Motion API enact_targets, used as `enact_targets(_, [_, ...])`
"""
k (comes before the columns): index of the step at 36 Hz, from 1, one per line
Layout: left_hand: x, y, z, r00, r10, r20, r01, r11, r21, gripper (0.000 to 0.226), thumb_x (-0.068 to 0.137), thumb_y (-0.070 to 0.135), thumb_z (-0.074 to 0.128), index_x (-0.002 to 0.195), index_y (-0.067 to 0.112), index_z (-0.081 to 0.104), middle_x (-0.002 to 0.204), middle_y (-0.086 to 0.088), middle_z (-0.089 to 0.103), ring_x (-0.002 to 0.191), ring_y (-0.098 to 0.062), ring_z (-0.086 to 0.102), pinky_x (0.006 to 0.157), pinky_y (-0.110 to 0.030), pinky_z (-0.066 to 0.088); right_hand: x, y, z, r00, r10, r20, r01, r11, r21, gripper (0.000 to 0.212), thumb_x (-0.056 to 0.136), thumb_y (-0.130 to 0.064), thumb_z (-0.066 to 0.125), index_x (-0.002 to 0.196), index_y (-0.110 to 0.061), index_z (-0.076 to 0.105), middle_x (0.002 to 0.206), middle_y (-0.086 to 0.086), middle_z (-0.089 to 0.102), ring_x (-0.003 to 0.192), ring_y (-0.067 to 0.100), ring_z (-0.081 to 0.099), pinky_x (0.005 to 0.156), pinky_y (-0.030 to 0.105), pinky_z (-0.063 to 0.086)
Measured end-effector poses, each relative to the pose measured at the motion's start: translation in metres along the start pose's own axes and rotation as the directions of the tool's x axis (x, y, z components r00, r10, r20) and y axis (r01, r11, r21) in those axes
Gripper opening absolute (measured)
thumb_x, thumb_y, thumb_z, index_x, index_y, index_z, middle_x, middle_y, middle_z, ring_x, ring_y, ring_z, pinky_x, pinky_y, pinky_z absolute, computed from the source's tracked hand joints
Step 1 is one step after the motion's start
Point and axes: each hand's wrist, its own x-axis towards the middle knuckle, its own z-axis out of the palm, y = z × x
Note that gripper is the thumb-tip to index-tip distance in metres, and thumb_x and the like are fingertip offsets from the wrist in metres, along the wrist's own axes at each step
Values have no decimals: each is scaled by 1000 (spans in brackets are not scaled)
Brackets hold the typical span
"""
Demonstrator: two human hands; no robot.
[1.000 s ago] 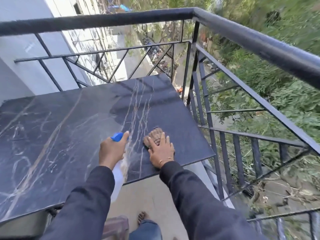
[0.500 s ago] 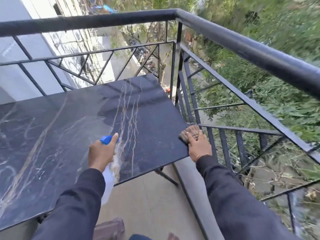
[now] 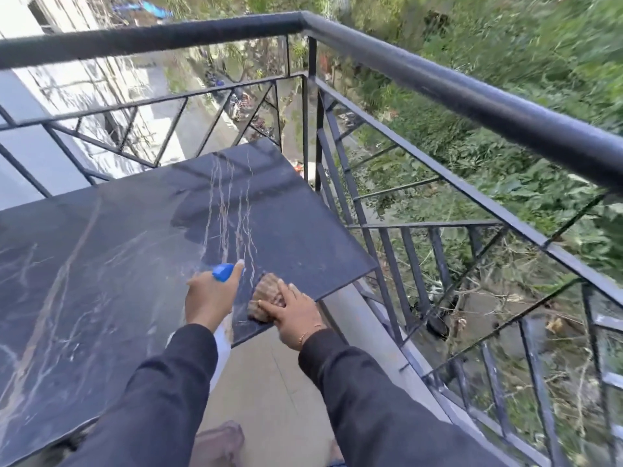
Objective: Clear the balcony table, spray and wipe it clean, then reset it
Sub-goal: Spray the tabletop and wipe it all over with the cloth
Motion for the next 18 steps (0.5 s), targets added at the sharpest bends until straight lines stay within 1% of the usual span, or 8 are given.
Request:
enact_targets(2, [-3,2,0,1000,0,12,0,1000,-1,49,75,64,62,66,17,55,80,-17,69,78,-37,67,81,-46,55,-5,9,-5,1000,-15,1,15,1000,7,51,91,-18,48,137,-37,41,158,7,7,144,28,15,116,35,18])
enact_targets(4, [-7,4,-1,1000,-6,16,6,1000,-25,48,77,62,64,67,16,54,80,-18,69,79,-37,67,82,-47,55,-10,22,-14,999,36,-34,-35,999,24,49,91,-19,50,136,-36,43,158,7,10,141,29,21,114,34,21])
enact_targets(6, [-8,4,-3,1000,3,28,-3,999,-33,47,77,63,62,72,16,59,80,-16,69,79,-37,67,82,-45,55,-13,38,-24,986,129,-101,-126,992,33,49,90,-21,51,135,-37,44,157,8,12,137,30,26,110,31,25])
enact_targets(8, [-6,1,-5,999,8,35,-6,999,-43,49,76,65,59,82,17,66,81,-14,69,78,-36,67,83,-43,55,-15,57,-34,959,247,-138,-244,969,40,49,91,-21,46,137,-38,41,157,8,11,133,30,28,107,29,27])
enact_targets(11, [-3,-3,-9,999,-4,35,8,996,-90,58,67,70,57,88,17,69,83,-12,68,79,-33,66,81,-45,57,-15,82,-48,895,409,-176,-405,912,61,51,94,-15,40,138,-40,37,158,8,9,132,34,27,108,34,27])
enact_targets(13, [-3,-6,-11,999,-10,35,14,993,-120,62,62,72,56,89,18,69,83,-11,68,75,-30,65,79,-45,57,-12,90,-52,852,497,-166,-487,868,98,52,95,-12,38,139,-39,36,158,8,6,135,39,22,111,38,25])
enact_targets(15, [-3,-8,-12,1000,-7,29,11,992,-128,57,70,68,59,91,16,69,85,-14,69,67,-28,61,74,-41,57,-9,87,-51,824,544,-156,-530,839,125,54,95,-10,37,141,-38,33,158,9,2,138,42,17,113,40,22])
enact_targets(18, [-4,-11,-13,1000,-13,28,17,988,-156,52,77,63,61,93,14,70,84,-14,68,55,-25,53,53,-28,46,-11,69,-41,796,584,-161,-561,811,168,55,95,-10,37,142,-38,29,158,10,0,138,41,16,112,39,21])
